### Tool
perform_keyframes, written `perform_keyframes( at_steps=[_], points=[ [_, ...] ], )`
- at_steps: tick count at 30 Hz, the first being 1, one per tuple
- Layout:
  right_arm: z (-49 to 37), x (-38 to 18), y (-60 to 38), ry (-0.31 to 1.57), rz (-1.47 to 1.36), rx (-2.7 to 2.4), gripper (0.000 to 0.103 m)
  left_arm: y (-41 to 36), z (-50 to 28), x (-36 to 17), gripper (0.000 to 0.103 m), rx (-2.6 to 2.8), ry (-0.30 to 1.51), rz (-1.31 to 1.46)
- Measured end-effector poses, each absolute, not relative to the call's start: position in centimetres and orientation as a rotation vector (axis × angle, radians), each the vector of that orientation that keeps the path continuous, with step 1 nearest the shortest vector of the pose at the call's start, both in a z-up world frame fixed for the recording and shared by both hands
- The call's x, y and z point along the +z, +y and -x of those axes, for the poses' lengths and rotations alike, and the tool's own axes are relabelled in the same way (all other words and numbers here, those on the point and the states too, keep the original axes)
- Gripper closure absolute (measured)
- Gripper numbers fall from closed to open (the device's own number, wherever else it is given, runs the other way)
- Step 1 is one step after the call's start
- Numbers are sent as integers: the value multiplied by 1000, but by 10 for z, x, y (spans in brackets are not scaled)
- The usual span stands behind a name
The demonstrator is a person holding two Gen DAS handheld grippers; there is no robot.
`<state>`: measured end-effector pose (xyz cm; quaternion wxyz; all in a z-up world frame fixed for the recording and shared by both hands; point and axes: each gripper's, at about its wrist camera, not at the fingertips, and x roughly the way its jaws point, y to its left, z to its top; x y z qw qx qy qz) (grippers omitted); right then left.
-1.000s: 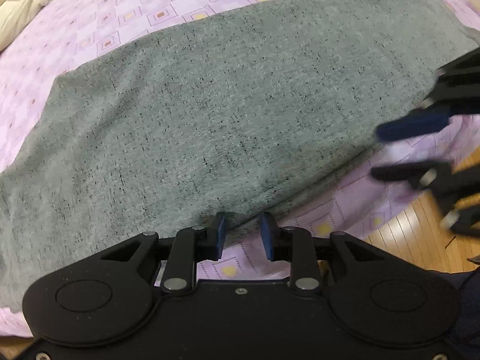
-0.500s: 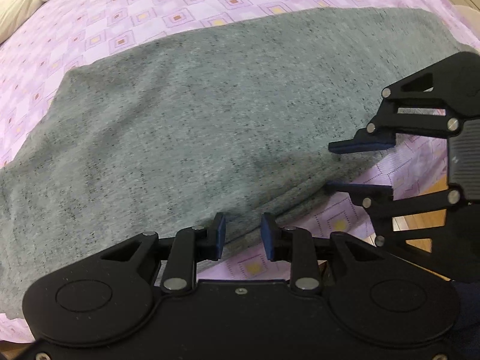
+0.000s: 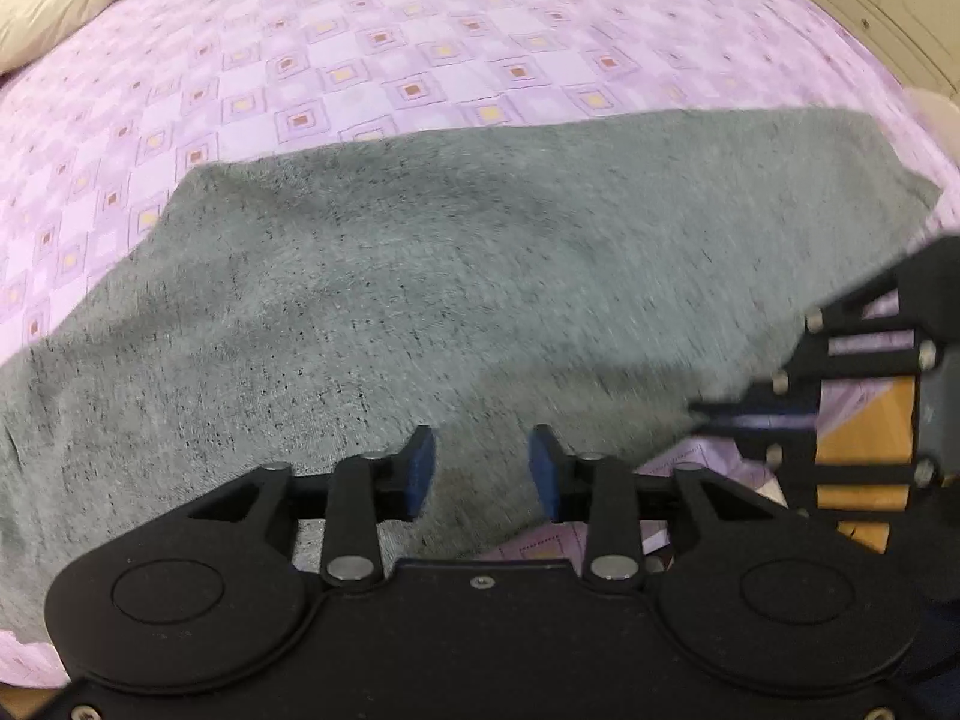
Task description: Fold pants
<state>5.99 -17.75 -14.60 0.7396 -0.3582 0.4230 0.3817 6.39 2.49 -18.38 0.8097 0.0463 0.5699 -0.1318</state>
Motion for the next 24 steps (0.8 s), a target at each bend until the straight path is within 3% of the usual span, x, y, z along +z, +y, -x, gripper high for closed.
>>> perform_keyframes(
  at_steps=[4,7,12,19,24],
  points=[
    [-67,-158,-170,986,794,804,97,23,-71,-203,55,-241,1267,-109],
    [-66,-138,-178,966,723,806,89,25,-74,-227,55,-203,1398,-150],
    [-84,-106,-203,925,485,704,89,41,-72,-217,56,-208,1424,-65],
    [-152,-111,-221,935,325,431,89,38,-112,-172,57,-187,1228,-59],
    [-197,-127,-230,980,276,305,89,35,-165,-177,56,-128,1179,-84]
  ],
)
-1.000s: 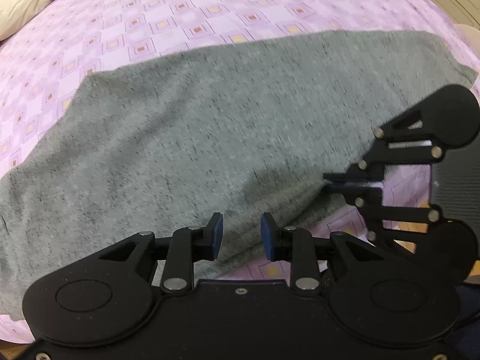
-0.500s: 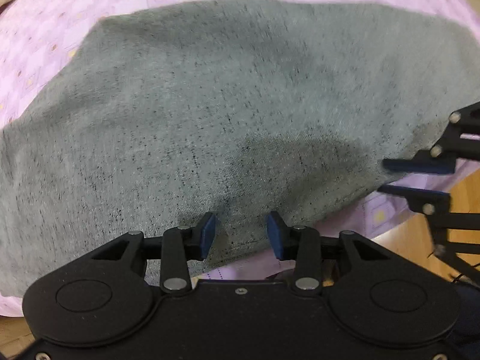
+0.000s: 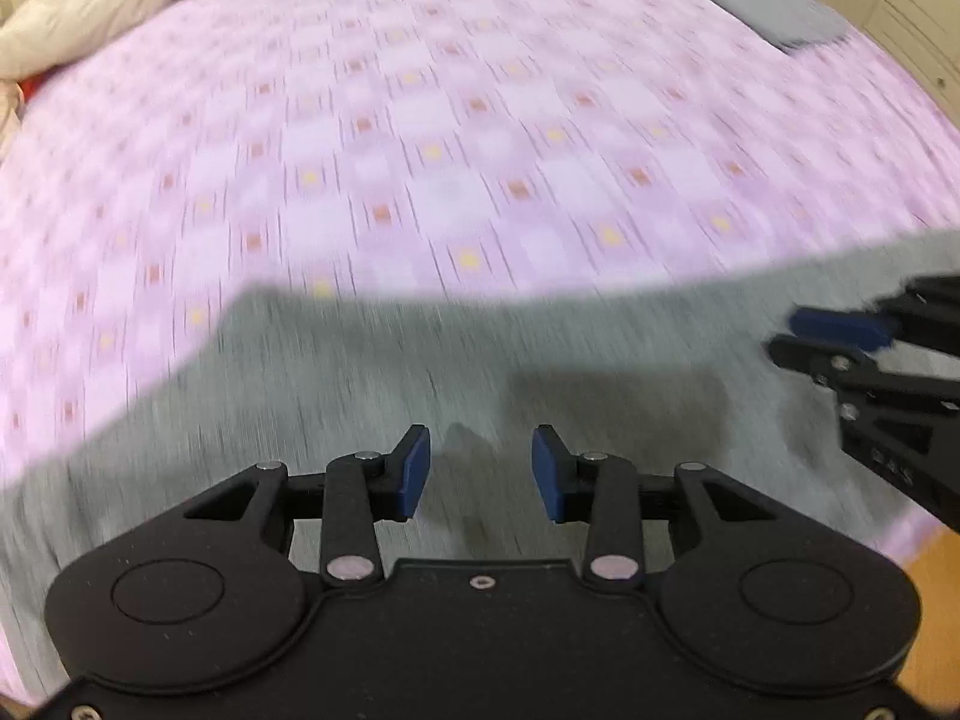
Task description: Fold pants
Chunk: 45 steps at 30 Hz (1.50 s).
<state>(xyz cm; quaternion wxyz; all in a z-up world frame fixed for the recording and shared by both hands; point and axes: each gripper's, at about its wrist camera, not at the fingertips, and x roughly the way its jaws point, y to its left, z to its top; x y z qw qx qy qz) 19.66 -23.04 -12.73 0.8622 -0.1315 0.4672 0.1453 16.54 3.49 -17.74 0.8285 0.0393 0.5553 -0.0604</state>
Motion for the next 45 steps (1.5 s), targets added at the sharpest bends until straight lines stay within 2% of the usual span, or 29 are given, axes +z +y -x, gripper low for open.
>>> perform_keyframes(
  at_steps=[4,8,11,14,19,24,27,29,31,38,41,45],
  points=[
    [-217,-143,-267,1037,173,155,89,50,-201,-200,56,-19,1207,-86],
    [-219,-141,-312,1036,120,-31,89,88,-206,-215,41,66,1247,5],
    [-211,-134,-340,1043,103,-135,89,98,-203,-215,41,63,1254,18],
    [-185,-119,-357,980,103,-137,89,91,-197,-202,53,67,1246,0],
    [-146,-141,-404,1075,71,-238,88,58,-172,-183,51,-14,1210,28],
    [-109,-128,-446,1050,-16,-251,88,29,-165,-214,48,55,1335,-36],
    [-106,-110,-467,1005,-53,-237,85,27,-159,-215,47,123,1332,-32],
    [-100,-97,-488,941,-88,-224,81,18,-155,-208,52,158,1351,-19],
    [-99,-91,-511,914,-135,-227,71,1,-154,-198,52,167,1343,-19],
    [-101,-103,-577,976,-326,-202,71,-85,-141,-175,51,97,1323,-19],
    [-99,-114,-598,1018,-462,-146,62,-125,-137,-172,51,48,1336,-17],
    [-101,-132,-612,1065,-630,-77,55,-173,-131,-174,51,-9,1357,-60]
  ],
)
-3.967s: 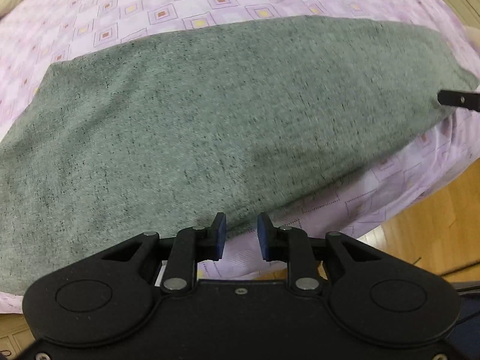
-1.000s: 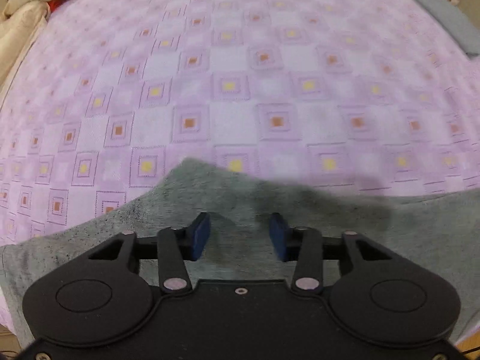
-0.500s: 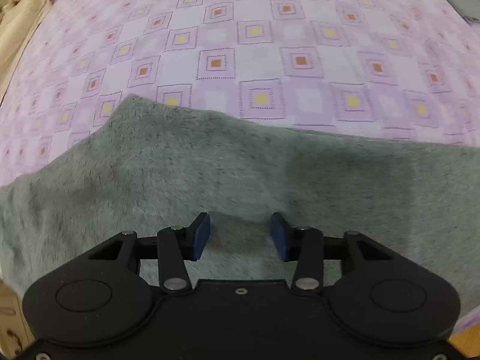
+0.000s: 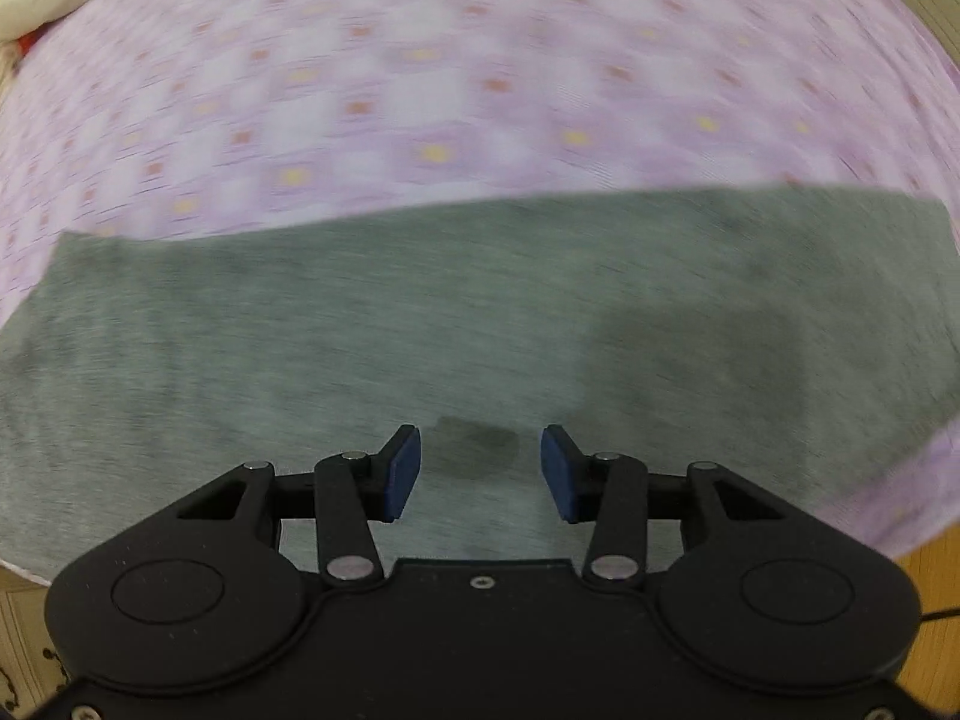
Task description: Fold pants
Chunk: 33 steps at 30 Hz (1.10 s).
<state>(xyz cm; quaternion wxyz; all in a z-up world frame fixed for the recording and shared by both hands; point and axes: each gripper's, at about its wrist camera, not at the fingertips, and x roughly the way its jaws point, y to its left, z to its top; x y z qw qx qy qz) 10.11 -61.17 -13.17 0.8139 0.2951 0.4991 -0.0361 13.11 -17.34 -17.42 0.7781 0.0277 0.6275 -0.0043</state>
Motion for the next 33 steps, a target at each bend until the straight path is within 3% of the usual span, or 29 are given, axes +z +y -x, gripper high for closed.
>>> perform_keyframes(
  at_steps=[8,9,10,11,24,33],
  points=[
    [-124,-143,-619,1039,-714,26,52,-200,-134,-178,51,-8,1399,-56],
    [-127,-143,-619,1041,-723,39,56,-204,-135,-178,51,-4,1399,-50],
    [-129,-142,-619,1045,-727,51,79,-205,-138,-177,51,1,1395,-36],
    [-128,-140,-619,1047,-725,70,91,-207,-139,-176,51,3,1391,-23],
    [-132,-68,-602,967,-560,229,91,-221,-225,-197,51,76,1359,-12],
    [-137,-59,-597,956,-563,263,91,-222,-222,-187,49,93,1310,-6]
  ],
)
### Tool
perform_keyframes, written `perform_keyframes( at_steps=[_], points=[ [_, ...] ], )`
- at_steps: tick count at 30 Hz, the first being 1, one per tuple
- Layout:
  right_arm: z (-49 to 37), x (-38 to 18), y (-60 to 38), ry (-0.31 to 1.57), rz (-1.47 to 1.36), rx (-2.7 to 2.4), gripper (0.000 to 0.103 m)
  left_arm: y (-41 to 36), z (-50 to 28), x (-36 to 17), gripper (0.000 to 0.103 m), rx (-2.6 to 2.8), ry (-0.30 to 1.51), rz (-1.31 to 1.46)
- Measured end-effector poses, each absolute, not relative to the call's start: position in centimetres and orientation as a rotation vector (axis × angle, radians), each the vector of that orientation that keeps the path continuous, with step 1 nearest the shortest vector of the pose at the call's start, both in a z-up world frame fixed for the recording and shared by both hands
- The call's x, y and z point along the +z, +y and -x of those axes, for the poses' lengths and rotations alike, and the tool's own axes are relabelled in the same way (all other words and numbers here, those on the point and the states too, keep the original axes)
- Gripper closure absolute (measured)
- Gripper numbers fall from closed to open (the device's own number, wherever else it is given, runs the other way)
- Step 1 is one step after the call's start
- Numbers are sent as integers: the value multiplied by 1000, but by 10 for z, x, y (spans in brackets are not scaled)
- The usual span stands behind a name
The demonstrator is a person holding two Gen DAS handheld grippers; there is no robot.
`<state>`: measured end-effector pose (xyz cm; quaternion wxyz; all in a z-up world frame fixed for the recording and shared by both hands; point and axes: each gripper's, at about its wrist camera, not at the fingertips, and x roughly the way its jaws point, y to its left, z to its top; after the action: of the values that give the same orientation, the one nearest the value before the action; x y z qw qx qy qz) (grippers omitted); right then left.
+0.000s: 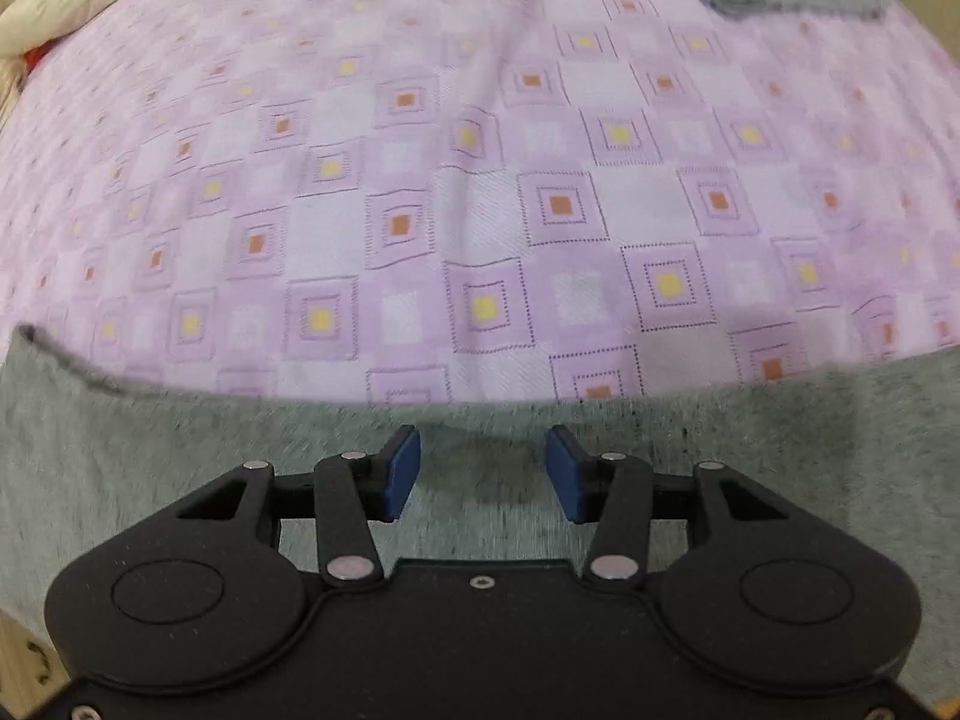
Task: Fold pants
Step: 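Grasp a sweatpants leg cuff with the right tool and lift it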
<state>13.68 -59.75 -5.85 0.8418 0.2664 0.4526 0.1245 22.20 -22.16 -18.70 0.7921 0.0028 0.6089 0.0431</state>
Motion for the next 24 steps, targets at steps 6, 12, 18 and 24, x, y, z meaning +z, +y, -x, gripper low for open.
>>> perform_keyframes(
  at_steps=[6,12,18,24],
  points=[
    [-138,-58,-595,954,-557,266,91,-217,-164,-183,49,83,1359,29],
    [-135,-57,-586,964,-533,261,91,-227,-124,-201,49,66,1425,-8],
    [-131,-53,-575,946,-504,204,91,-226,-124,-199,51,1,1421,7],
    [-122,-40,-551,915,-440,124,91,-212,-116,-203,50,-167,1444,29]
  ],
)
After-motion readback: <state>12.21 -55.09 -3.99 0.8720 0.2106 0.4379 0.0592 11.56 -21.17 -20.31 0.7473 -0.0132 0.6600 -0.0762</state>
